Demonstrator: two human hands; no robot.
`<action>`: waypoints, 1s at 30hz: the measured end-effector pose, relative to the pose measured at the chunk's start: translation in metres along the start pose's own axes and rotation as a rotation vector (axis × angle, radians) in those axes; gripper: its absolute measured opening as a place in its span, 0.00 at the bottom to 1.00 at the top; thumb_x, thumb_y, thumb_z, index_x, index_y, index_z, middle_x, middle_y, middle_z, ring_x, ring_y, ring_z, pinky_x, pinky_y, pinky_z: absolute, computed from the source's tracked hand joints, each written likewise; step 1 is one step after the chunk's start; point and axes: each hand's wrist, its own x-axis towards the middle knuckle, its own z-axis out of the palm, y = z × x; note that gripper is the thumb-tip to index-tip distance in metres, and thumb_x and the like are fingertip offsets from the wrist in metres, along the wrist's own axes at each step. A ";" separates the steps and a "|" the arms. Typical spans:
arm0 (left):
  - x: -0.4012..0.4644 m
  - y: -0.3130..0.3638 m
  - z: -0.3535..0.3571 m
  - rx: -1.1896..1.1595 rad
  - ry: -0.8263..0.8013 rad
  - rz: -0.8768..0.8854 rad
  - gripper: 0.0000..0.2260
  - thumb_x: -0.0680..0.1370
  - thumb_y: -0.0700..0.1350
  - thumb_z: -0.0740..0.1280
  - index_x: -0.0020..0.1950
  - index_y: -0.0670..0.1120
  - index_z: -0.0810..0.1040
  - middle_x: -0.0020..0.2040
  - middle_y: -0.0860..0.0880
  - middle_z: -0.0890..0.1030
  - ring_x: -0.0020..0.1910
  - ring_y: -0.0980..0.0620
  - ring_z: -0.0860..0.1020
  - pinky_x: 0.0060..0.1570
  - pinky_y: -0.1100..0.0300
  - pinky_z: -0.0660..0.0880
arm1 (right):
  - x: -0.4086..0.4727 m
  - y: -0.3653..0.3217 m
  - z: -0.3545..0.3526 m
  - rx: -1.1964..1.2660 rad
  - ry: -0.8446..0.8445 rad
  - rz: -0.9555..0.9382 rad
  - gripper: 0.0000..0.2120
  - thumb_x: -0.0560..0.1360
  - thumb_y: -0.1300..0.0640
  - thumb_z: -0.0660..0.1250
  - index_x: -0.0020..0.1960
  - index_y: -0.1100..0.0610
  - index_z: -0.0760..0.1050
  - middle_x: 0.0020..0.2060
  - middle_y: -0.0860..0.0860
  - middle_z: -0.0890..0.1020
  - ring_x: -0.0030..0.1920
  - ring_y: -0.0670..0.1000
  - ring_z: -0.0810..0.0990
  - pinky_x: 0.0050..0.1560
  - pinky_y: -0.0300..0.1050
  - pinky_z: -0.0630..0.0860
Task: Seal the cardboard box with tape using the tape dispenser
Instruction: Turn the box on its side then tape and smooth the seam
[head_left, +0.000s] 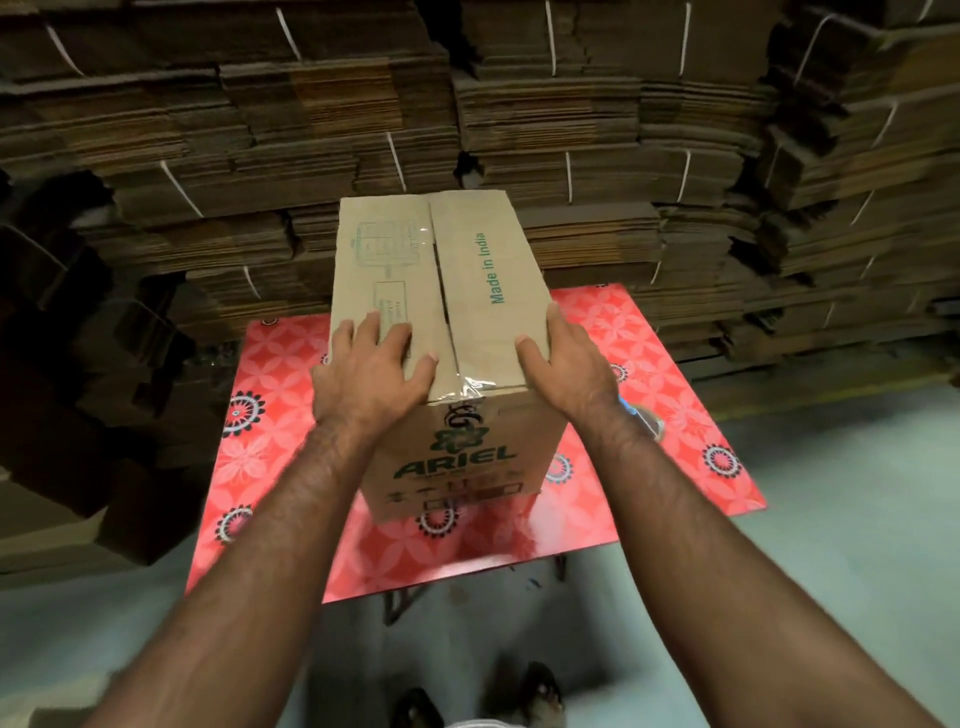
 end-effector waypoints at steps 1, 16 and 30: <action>0.006 0.002 0.001 0.004 -0.008 -0.002 0.26 0.77 0.67 0.56 0.72 0.58 0.67 0.77 0.50 0.62 0.76 0.43 0.57 0.62 0.36 0.69 | 0.008 0.002 -0.001 0.012 -0.018 0.006 0.35 0.76 0.35 0.54 0.79 0.48 0.56 0.69 0.54 0.73 0.67 0.58 0.73 0.58 0.55 0.74; 0.015 0.175 0.038 -0.556 0.173 0.301 0.11 0.74 0.50 0.67 0.50 0.45 0.84 0.50 0.49 0.84 0.50 0.51 0.82 0.53 0.52 0.78 | 0.041 0.201 0.027 0.038 -0.172 0.330 0.22 0.75 0.55 0.68 0.66 0.62 0.68 0.55 0.63 0.81 0.55 0.65 0.81 0.51 0.53 0.77; 0.006 0.210 0.056 -0.656 0.059 0.181 0.07 0.74 0.49 0.69 0.46 0.48 0.85 0.42 0.55 0.85 0.37 0.64 0.77 0.40 0.70 0.71 | 0.059 0.235 0.052 0.315 -0.231 0.415 0.24 0.76 0.62 0.68 0.71 0.57 0.67 0.60 0.59 0.78 0.54 0.58 0.78 0.49 0.46 0.73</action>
